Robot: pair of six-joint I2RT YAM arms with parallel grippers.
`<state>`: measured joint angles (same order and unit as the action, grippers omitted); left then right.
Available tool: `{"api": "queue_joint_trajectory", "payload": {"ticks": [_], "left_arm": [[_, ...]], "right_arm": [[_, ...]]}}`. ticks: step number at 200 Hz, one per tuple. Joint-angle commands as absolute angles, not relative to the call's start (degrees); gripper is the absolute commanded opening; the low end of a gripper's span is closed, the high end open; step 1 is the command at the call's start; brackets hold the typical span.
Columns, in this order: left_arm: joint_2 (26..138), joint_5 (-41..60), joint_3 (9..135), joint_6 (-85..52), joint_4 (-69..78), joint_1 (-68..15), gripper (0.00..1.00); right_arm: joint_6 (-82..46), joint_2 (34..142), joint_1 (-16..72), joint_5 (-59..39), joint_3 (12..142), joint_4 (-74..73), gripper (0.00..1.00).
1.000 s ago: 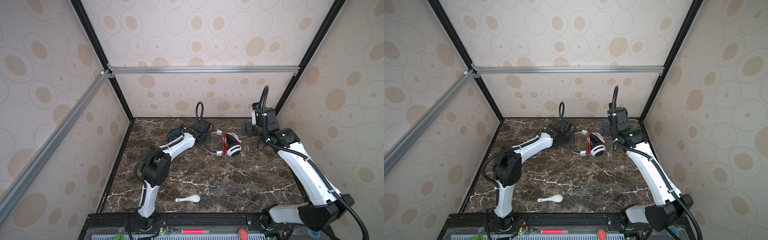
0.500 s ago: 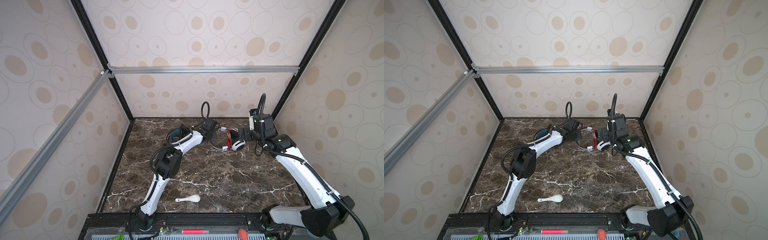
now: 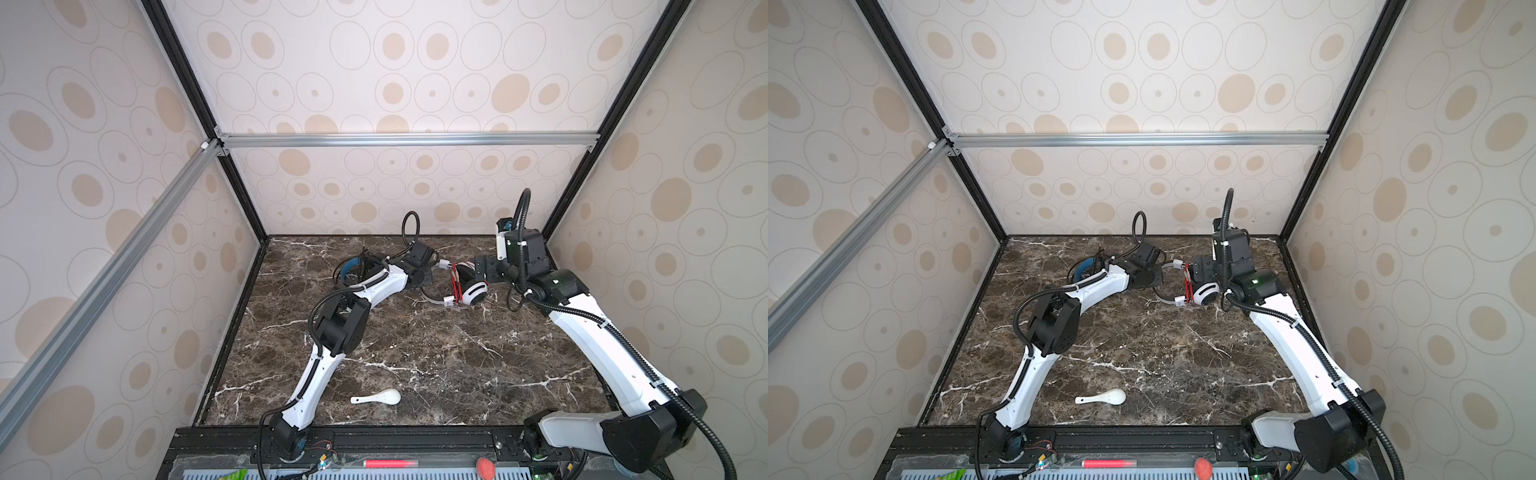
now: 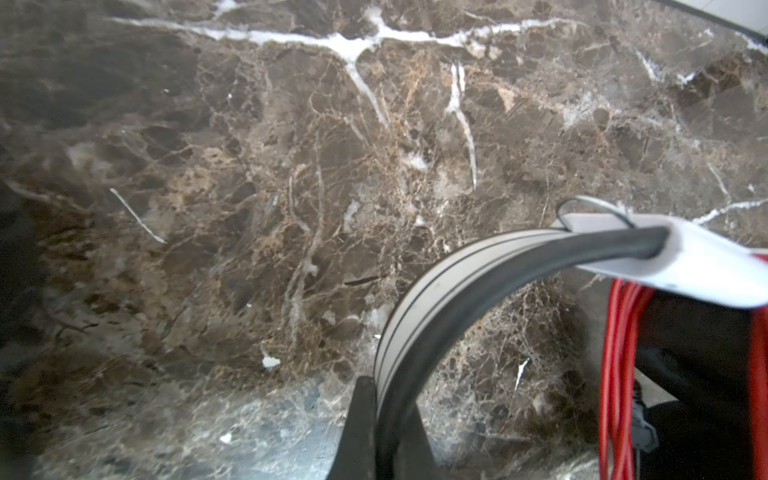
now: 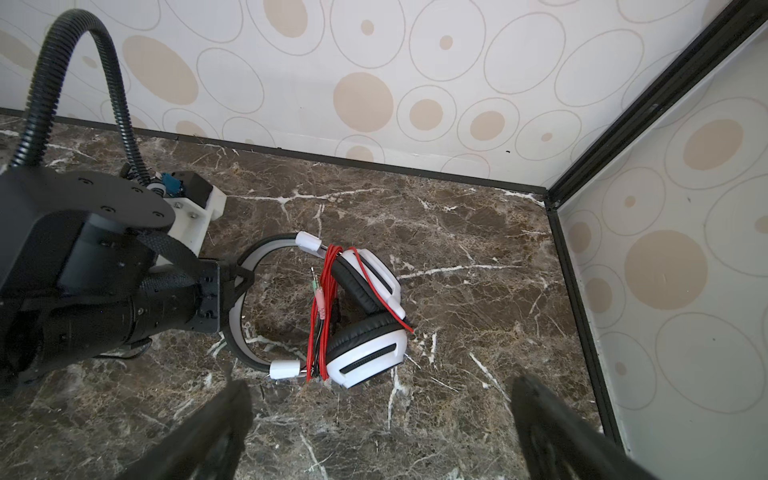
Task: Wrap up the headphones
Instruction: 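Lower the white headset onto the table with the left gripper and release it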
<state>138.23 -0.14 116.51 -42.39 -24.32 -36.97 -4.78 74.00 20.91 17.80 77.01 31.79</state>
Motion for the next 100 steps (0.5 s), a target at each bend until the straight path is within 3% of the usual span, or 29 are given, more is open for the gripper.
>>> {"api": "queue_joint_trajectory", "payload": {"ticks": [1, 100], "left_arm": [[138.29, 0.35, 120.30, -45.85, -19.56, -36.48, 0.00], [140.87, -0.66, 120.10, -47.82, -17.49, -36.21, 0.02]], "right_arm": [[-5.59, 74.44, 20.61, 17.69, 75.94, 30.61, 1.00], [-5.73, 73.67, 20.56, 18.04, 74.50, 29.86, 1.00]]}}
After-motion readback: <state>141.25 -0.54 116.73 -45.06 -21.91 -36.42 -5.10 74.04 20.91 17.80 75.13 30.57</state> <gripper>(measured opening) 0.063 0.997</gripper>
